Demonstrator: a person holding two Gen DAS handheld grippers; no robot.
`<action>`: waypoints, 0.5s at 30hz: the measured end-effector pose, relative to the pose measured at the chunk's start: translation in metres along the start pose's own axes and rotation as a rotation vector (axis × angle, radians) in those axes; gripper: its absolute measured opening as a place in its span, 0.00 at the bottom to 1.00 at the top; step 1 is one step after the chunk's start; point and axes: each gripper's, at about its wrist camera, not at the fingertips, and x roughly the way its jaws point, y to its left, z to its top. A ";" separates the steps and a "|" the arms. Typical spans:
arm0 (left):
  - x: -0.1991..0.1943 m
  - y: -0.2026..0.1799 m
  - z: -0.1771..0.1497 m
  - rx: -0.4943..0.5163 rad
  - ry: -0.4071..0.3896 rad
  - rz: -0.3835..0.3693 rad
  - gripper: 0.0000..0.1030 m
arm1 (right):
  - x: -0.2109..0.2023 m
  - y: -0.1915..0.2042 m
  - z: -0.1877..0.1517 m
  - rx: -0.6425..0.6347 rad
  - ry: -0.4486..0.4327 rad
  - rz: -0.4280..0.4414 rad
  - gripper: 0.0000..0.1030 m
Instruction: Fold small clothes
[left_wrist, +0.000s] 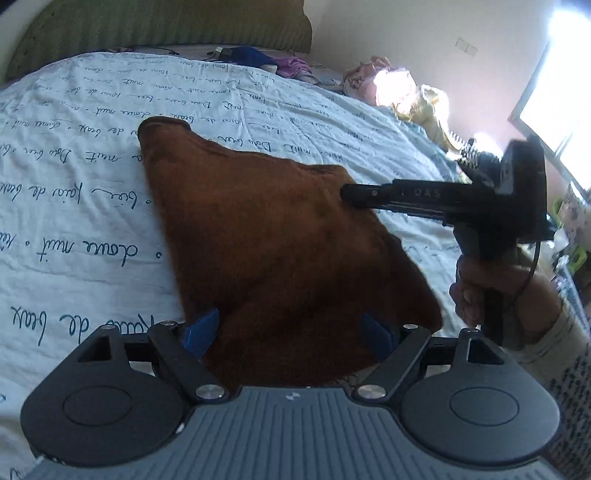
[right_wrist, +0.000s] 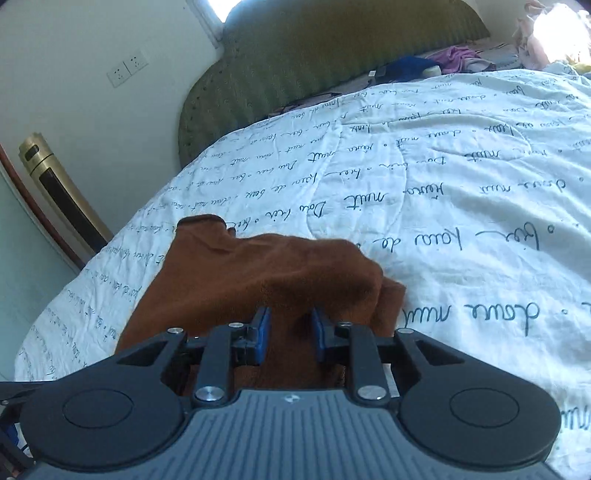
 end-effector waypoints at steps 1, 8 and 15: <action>-0.010 0.001 -0.001 -0.027 -0.020 -0.033 0.80 | -0.016 0.003 -0.002 -0.009 -0.020 -0.006 0.23; -0.007 -0.005 -0.026 -0.113 0.008 -0.175 0.86 | -0.071 0.032 -0.062 -0.034 0.005 0.152 0.23; -0.003 0.000 -0.027 -0.115 0.018 -0.177 0.87 | -0.046 0.012 -0.056 -0.022 0.020 0.050 0.22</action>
